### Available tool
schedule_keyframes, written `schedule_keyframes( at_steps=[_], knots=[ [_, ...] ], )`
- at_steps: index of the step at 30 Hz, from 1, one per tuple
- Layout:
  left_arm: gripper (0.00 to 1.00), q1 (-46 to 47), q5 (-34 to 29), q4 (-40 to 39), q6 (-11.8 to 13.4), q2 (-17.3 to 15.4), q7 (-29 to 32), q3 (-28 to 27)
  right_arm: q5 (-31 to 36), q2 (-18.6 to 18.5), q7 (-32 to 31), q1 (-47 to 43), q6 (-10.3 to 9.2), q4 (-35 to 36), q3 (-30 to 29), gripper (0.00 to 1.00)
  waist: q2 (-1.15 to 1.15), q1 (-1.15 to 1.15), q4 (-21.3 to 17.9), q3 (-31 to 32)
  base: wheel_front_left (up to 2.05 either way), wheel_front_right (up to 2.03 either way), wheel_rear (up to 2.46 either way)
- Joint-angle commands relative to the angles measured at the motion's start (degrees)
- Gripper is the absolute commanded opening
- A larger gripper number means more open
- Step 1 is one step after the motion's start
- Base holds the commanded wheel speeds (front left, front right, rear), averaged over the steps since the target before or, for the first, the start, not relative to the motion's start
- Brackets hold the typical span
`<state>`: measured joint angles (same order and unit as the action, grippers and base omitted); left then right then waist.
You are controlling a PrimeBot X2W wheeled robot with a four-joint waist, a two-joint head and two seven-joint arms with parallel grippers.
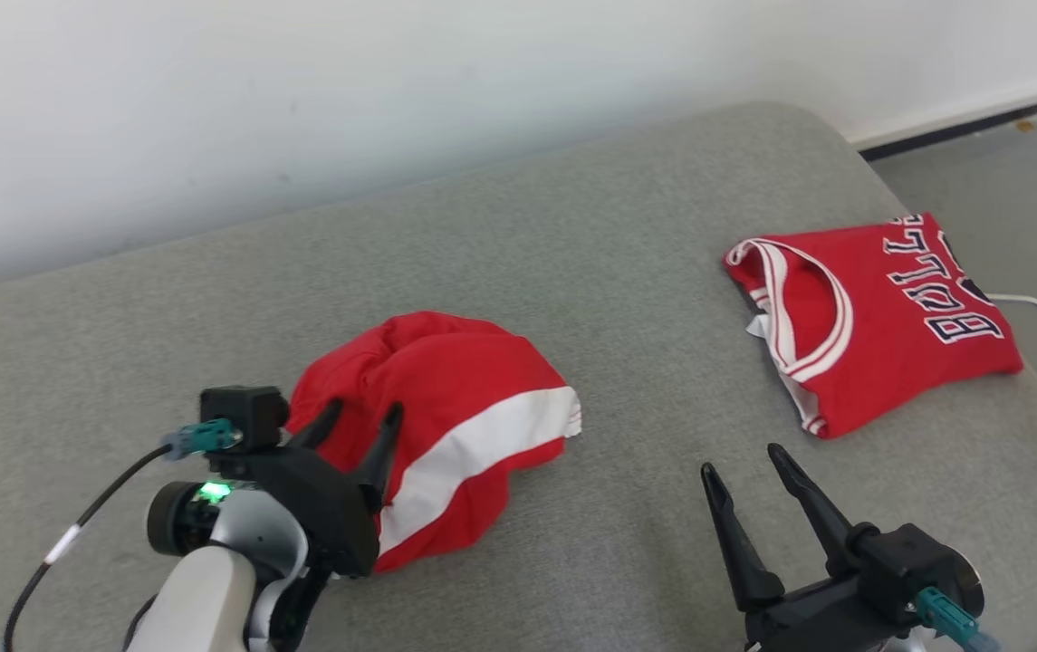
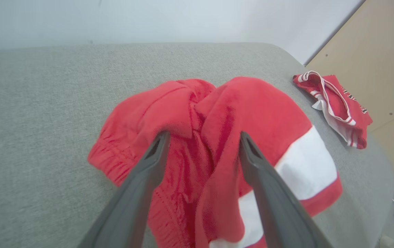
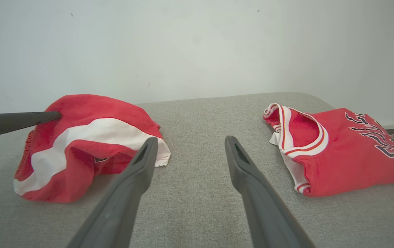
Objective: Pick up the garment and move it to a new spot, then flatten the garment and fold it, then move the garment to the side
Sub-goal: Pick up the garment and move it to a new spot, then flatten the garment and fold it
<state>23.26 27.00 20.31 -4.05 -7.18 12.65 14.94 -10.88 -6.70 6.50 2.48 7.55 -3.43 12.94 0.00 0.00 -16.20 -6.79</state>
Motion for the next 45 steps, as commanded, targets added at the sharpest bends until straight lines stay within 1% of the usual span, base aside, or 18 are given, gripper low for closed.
schedule_keyframes(
  at_steps=[1, 4, 7, 10, 13, 16, 18, 20, 22, 25, 29, 31, 33, 38, 45],
  knots=[
    [1.00, -0.8, 0.4, -0.2, -0.3, -0.3, -1.3, -0.8, 0.2, -0.3, -0.2, -0.5, -0.12, 0.3, -0.3, 1.00, 0.00, 0.00, 2.1, 1.4, 0.00, 0.00, 0.00],
    [1.00, -2.4, 1.8, -2.1, -0.5, -1.0, -3.4, -2.1, 0.3, -0.8, -0.2, -0.9, -0.12, 0.6, -1.3, 1.00, 0.00, 0.00, 4.0, 2.1, 0.00, 0.00, 0.00],
    [1.00, -4.0, 1.8, -5.5, -0.4, -2.1, -6.7, -3.6, 0.3, -1.4, -0.2, -1.3, -0.12, 0.9, -2.6, 1.00, 0.00, 0.00, 6.1, 2.9, 0.00, 0.00, 0.00],
    [1.00, -7.3, 3.4, -8.6, 0.4, -1.6, -10.4, -5.8, 0.5, -1.4, -0.2, -1.9, -0.12, 1.4, -4.2, 1.00, 0.00, 0.00, 8.2, 3.8, 0.00, 0.00, 0.00],
    [1.00, -11.2, 2.2, -12.3, 1.4, -1.2, -16.4, -7.6, 0.4, -1.4, -0.1, -2.7, -0.12, 1.7, -5.2, 1.00, 0.00, 0.00, 9.9, 4.4, 0.00, 0.00, 0.00],
    [1.00, -16.1, 0.2, -14.6, 2.1, -1.6, -22.9, -8.2, 0.3, -1.7, -0.1, -2.6, -0.12, 1.7, -5.9, 1.00, 0.00, 0.00, 11.3, 4.9, 0.00, 0.00, 0.00],
    [1.00, -18.8, -1.2, -15.8, 2.5, -1.2, -25.6, -8.6, 0.4, -2.1, -0.1, -2.6, -0.12, 1.6, -5.9, 1.00, 0.00, 0.00, 12.1, 5.2, 0.00, 0.00, 0.00],
    [1.00, -21.8, -3.0, -16.3, 3.2, -1.4, -26.9, -8.7, 0.3, -2.5, -0.2, -2.9, -0.12, 1.3, -6.2, 1.00, 0.00, 0.00, 12.9, 5.6, 0.00, 0.00, 0.00],
    [1.00, -24.2, -4.9, -16.6, 3.5, -1.1, -27.5, -8.9, 0.0, -2.8, 0.0, -3.4, -0.12, 1.0, -6.6, 1.00, 0.00, 0.00, 13.8, 5.9, 0.00, 0.00, 0.00],
    [1.00, -27.3, -6.4, -16.1, 3.1, -0.7, -27.8, -9.5, -0.2, -3.0, 0.4, -4.2, -0.12, 0.3, -7.1, 1.00, 0.00, 0.00, 14.9, 6.4, 0.00, 0.00, 0.00],
    [1.00, -29.6, -7.7, -16.2, 2.0, 0.8, -27.9, -11.6, -0.3, -3.0, 1.1, -5.5, -0.12, -0.8, -7.7, 1.00, 0.00, 0.00, 15.8, 7.1, 0.00, 0.00, 0.00],
    [1.00, -30.0, -7.8, -16.0, 1.9, 1.2, -27.9, -12.2, 0.0, -3.2, 1.4, -5.8, -0.12, -1.0, -7.8, 1.00, 0.00, 0.00, 16.1, 7.3, 0.00, 0.00, 0.00],
    [1.00, -30.8, -8.7, -15.8, 1.0, 2.1, -27.9, -13.5, 0.6, -3.2, 2.1, -6.6, -0.12, -1.5, -7.9, 1.00, 0.00, 0.00, 16.6, 7.7, 0.00, 0.00, 0.00],
    [1.00, -30.1, -9.4, -14.9, -0.4, 2.8, -27.9, -15.5, 0.8, -2.6, 2.9, -7.4, -0.12, -2.1, -7.9, 1.00, 0.00, 0.00, 16.9, 8.1, 0.00, 0.00, 0.00],
    [1.00, -29.2, -10.1, -14.0, -1.4, 3.4, -27.8, -18.0, 1.0, -1.8, 3.3, -6.8, -0.12, -2.7, -7.6, 1.00, 0.00, 0.00, 16.2, 8.0, 0.00, 0.00, 0.00]
  ],
)
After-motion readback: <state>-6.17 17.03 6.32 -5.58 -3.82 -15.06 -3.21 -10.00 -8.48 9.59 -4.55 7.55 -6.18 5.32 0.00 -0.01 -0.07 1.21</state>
